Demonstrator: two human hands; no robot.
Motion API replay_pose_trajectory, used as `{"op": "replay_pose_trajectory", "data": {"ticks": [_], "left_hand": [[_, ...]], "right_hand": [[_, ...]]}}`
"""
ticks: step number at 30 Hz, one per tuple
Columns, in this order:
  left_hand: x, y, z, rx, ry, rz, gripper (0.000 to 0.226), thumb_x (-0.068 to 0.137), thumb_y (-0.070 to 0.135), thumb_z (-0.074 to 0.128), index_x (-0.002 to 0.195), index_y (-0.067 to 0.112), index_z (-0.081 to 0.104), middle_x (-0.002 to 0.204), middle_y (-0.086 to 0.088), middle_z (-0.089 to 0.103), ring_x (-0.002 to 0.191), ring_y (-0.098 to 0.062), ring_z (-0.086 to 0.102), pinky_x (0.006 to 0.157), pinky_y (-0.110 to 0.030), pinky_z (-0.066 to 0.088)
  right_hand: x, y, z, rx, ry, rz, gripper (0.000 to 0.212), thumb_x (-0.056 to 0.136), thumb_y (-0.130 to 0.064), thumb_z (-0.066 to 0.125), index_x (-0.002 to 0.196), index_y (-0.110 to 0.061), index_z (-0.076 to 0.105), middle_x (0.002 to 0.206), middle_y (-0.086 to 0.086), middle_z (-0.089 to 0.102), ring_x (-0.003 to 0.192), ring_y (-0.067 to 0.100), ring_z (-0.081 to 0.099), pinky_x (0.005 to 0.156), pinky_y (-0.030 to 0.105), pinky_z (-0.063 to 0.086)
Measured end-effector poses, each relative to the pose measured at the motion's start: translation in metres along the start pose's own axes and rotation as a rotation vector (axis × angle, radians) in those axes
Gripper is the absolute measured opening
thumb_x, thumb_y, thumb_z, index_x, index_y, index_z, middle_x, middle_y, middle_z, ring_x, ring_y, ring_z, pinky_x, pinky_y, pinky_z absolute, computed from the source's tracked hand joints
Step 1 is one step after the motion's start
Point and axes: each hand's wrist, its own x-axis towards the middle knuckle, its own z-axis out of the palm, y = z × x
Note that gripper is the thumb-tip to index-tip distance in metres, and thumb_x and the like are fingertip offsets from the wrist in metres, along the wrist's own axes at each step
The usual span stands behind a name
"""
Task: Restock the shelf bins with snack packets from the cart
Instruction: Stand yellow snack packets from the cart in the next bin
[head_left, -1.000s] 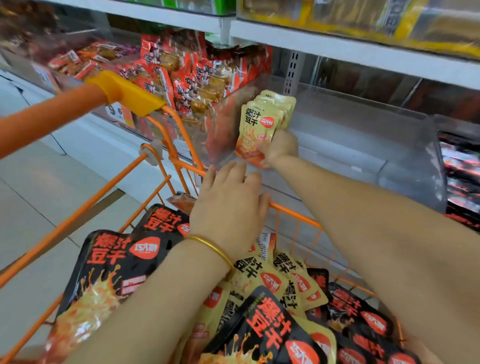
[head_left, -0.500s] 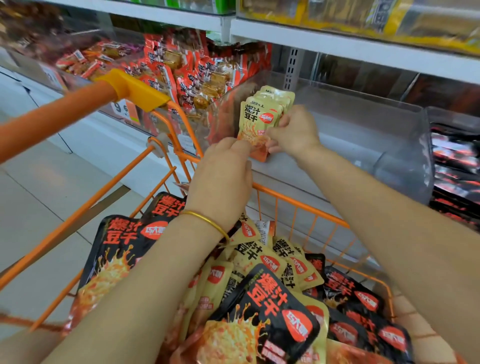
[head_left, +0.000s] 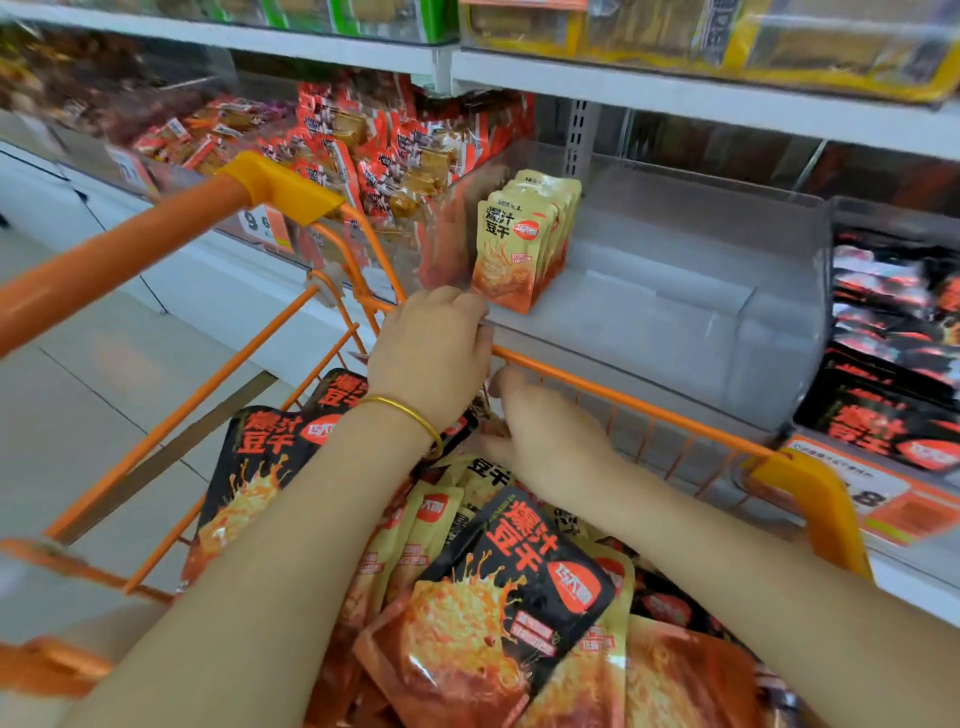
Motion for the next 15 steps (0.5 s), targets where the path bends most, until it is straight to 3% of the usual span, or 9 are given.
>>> {"op": "replay_pose_trajectory", "data": {"ticks": [4,8,12,15], "left_hand": [[0.000,-0.002,-0.001,-0.009,0.002,0.010,0.028,0.093,0.018,0.046,0.117,0.009,0.058,0.109,-0.013,0.057,0.107,-0.032,0.048,0.089,-0.041,0.039],[-0.001,-0.002,0.001,0.005,0.010,0.029,0.029,0.095,0.021,0.044,0.117,0.009,0.057,0.113,-0.011,0.057,0.108,-0.032,0.047,0.090,-0.041,0.039],[0.000,-0.002,0.001,-0.080,0.044,0.012,0.029,0.095,0.022,0.044,0.116,0.009,0.059,0.114,-0.012,0.059,0.109,-0.031,0.048,0.090,-0.042,0.040],[0.003,-0.005,0.001,-0.133,0.073,-0.021,0.029,0.097,0.025,0.042,0.112,0.009,0.061,0.106,-0.012,0.061,0.104,-0.031,0.049,0.084,-0.041,0.041]], "right_hand": [[0.001,-0.006,0.001,0.252,-0.035,0.113,0.056,0.082,-0.034,0.071,0.122,-0.008,0.041,0.098,0.005,0.053,0.090,0.022,0.054,0.075,0.033,0.046],[-0.003,0.000,-0.011,0.449,-0.068,0.157,0.056,0.082,-0.024,0.072,0.129,-0.011,0.044,0.101,0.002,0.049,0.095,0.017,0.052,0.073,0.027,0.040],[-0.012,0.009,-0.042,0.653,-0.096,0.094,0.044,0.088,-0.004,0.060,0.128,-0.010,0.046,0.076,0.004,0.051,0.054,0.011,0.050,0.042,0.017,0.036],[-0.015,0.021,-0.075,0.759,0.008,0.019,0.037,0.089,0.006,0.052,0.121,-0.014,0.051,0.074,0.003,0.051,0.052,0.009,0.054,0.042,0.019,0.047]]}}
